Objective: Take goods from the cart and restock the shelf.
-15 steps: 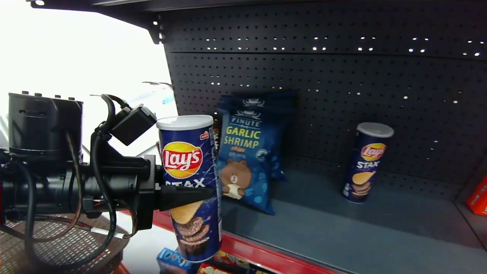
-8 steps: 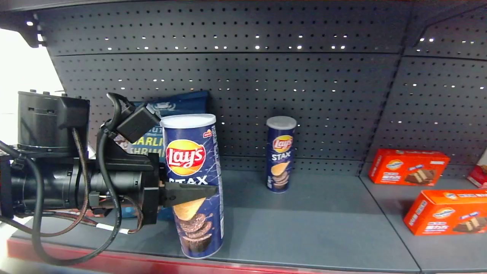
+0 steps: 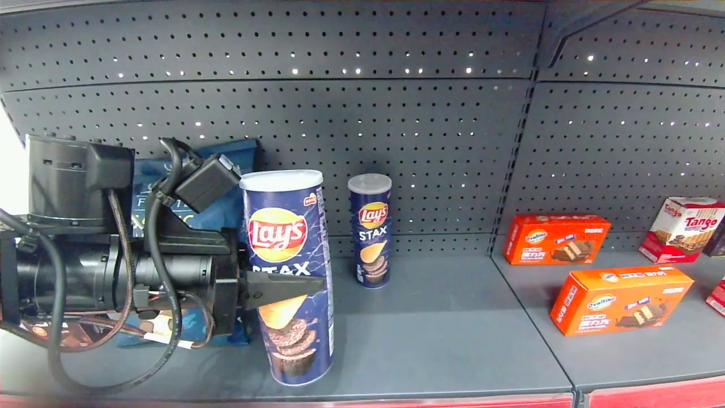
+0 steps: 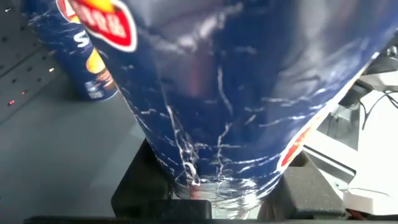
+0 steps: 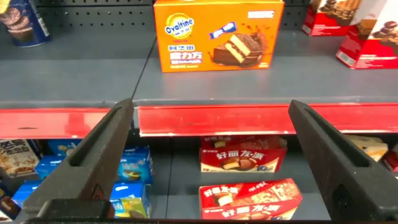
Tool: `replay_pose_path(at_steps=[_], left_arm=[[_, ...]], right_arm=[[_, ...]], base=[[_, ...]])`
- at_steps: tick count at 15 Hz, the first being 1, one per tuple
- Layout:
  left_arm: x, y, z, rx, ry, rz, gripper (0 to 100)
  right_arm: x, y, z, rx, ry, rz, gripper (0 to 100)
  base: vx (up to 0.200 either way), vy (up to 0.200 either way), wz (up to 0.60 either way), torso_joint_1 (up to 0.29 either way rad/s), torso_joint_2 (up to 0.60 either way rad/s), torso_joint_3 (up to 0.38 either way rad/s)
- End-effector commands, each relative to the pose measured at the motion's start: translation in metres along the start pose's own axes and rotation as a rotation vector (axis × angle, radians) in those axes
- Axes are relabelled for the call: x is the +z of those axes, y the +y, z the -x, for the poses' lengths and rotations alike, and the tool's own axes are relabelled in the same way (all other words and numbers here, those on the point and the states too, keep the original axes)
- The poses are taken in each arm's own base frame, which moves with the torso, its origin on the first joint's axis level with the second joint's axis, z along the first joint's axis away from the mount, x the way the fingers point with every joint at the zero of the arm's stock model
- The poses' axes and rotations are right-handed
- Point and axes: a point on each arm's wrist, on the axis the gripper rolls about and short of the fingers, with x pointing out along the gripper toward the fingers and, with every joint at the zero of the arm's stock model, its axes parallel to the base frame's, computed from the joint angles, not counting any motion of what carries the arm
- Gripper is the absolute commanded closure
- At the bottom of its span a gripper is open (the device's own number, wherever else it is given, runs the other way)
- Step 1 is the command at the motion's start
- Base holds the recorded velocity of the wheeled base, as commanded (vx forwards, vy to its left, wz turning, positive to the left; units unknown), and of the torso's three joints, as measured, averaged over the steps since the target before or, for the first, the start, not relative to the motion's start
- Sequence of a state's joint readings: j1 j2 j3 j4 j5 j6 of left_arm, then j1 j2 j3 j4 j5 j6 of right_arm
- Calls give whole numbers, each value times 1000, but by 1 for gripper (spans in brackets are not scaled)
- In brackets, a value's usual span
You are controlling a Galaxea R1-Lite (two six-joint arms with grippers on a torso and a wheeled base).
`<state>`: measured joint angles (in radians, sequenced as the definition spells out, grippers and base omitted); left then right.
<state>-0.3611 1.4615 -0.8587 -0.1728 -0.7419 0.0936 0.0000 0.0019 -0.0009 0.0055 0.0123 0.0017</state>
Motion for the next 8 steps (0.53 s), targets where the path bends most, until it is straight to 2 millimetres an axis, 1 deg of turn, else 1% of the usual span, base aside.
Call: replay_pose_path(at_steps=[1, 2, 3, 4, 5, 6, 7, 8], left_arm=[[1, -2, 2, 4, -4, -5, 100], [2, -4, 5, 14, -13, -12, 100], [5, -5, 8, 25, -23, -21, 100], [5, -6, 8, 27, -21, -20, 100], [4, -5, 7, 26, -19, -20, 100], [5, -6, 7, 25, -21, -27, 100], [4, -6, 7, 27, -20, -26, 100], [4, -6, 8, 31, -19, -30, 100]], right_arm=[[0, 0, -2, -3, 29, -5, 0], [3, 0, -1, -3, 12, 1, 0], [32, 1, 2, 46, -38, -10, 0], [65, 1, -4, 124, -9, -30, 0], [78, 2, -13, 234, 29, -22, 0], [91, 2, -16, 328, 43, 3, 0], [92, 2, -18, 340, 52, 7, 0], [107, 6, -32, 413, 99, 22, 0]], base=[[0, 0, 0, 0, 0, 0], [0, 0, 0, 0, 0, 0], [0, 0, 0, 0, 0, 0], [0, 0, 0, 0, 0, 0], [0, 0, 0, 0, 0, 0], [0, 0, 0, 0, 0, 0], [0, 0, 0, 0, 0, 0], [0, 0, 0, 0, 0, 0]])
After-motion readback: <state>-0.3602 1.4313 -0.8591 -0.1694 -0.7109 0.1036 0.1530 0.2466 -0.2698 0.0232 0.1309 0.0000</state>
